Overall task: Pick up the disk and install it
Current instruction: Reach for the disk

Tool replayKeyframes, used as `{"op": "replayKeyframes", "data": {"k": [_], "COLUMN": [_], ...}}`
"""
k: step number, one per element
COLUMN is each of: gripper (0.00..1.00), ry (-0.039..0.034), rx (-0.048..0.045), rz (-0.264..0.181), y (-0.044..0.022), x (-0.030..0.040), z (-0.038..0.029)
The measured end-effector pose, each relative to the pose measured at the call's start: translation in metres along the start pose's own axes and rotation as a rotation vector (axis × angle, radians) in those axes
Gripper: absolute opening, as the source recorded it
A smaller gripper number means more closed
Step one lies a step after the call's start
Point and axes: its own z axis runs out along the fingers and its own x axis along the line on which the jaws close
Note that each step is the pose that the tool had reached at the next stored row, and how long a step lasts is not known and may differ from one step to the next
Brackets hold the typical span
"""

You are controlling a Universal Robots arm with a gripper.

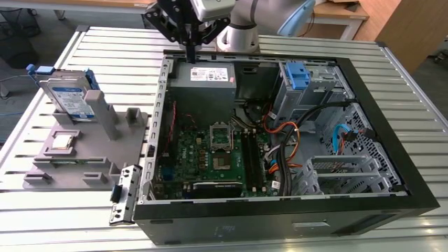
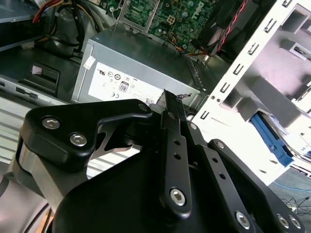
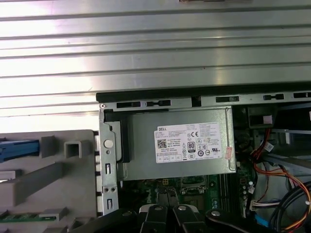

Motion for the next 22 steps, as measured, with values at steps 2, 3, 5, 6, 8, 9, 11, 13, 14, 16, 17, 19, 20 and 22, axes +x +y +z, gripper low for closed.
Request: {"op": "replayKeyframes", "data": {"k": [2,3,5,6,8,9,11,13,14,16,17,19,20,22], "gripper": [0.11,0.11,0.11,0.11,0.11,0.11,0.11,0.11,0.11,0.11,0.11,0.11,0.11,0.11], "ry": [-0.0001,-0.0001,-0.0001,-0.0001,-0.0001,-0.0002,-0.0002,-0.0004,-0.0005,-0.0007,-0.001,-0.0012,-0.0014,-0.0018], "rx": [0.0,0.0,0.0,0.0,0.0,0.0,0.0001,0.0,0.0,0.0,-0.0001,0.0,-0.0001,-0.0001], "rz": [0.0,0.0,0.0,0.0,0.0,0.0,0.0,0.0,0.0,0.0,0.0,0.0,0.0,0.0], "y": [-0.0001,-0.0001,-0.0002,-0.0002,-0.0003,-0.0003,-0.0005,-0.0006,-0.0007,-0.0008,-0.0009,-0.001,-0.0011,-0.0012], "x": [0.0012,0.0017,0.0027,0.0031,0.004,0.0046,0.0061,0.0079,0.0088,0.0107,0.0118,0.0135,0.0145,0.0166], "z": [0.0,0.0,-0.0001,-0.0001,-0.0001,-0.0001,-0.0002,-0.0002,-0.0002,-0.0003,-0.0003,-0.0004,-0.0004,-0.0005]}}
